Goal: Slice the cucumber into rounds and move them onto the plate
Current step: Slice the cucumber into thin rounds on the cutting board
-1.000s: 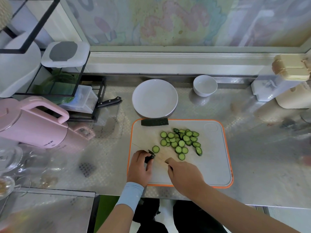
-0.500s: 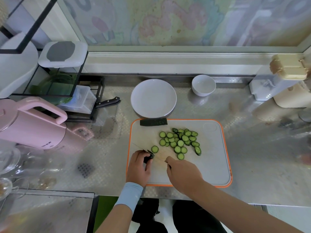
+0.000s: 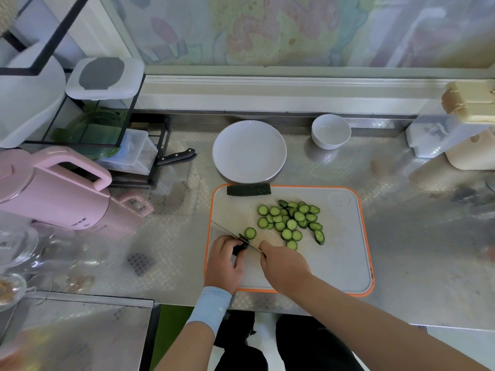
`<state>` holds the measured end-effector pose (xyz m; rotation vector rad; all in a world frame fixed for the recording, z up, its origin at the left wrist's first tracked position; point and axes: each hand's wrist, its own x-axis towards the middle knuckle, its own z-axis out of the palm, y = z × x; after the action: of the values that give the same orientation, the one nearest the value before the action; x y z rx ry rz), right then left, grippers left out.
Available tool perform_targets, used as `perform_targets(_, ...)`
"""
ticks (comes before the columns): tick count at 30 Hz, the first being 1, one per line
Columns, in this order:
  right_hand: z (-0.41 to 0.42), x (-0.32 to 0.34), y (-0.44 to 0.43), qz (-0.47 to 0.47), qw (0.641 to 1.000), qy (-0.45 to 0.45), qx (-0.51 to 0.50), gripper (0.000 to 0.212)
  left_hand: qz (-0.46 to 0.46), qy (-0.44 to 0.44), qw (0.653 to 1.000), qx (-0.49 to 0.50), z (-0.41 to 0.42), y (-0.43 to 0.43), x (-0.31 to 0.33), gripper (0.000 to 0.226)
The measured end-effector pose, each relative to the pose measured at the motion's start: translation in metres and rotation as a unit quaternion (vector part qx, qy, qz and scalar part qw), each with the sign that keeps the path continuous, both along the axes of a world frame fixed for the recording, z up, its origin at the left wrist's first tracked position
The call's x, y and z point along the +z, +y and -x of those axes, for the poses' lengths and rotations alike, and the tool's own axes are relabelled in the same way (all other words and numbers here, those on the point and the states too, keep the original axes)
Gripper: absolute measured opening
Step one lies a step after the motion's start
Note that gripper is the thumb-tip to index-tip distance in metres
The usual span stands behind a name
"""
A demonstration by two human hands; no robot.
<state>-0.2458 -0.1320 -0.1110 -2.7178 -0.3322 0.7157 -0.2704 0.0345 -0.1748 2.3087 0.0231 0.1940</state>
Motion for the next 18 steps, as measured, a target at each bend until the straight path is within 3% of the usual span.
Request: perform_targets(18, 0.028, 0.023, -0.025, -0.018, 0.999, -0.037, 0.011, 0.028, -0.001, 0.011, 1.000, 0.028, 0.000, 0.001, -0.001, 0.018)
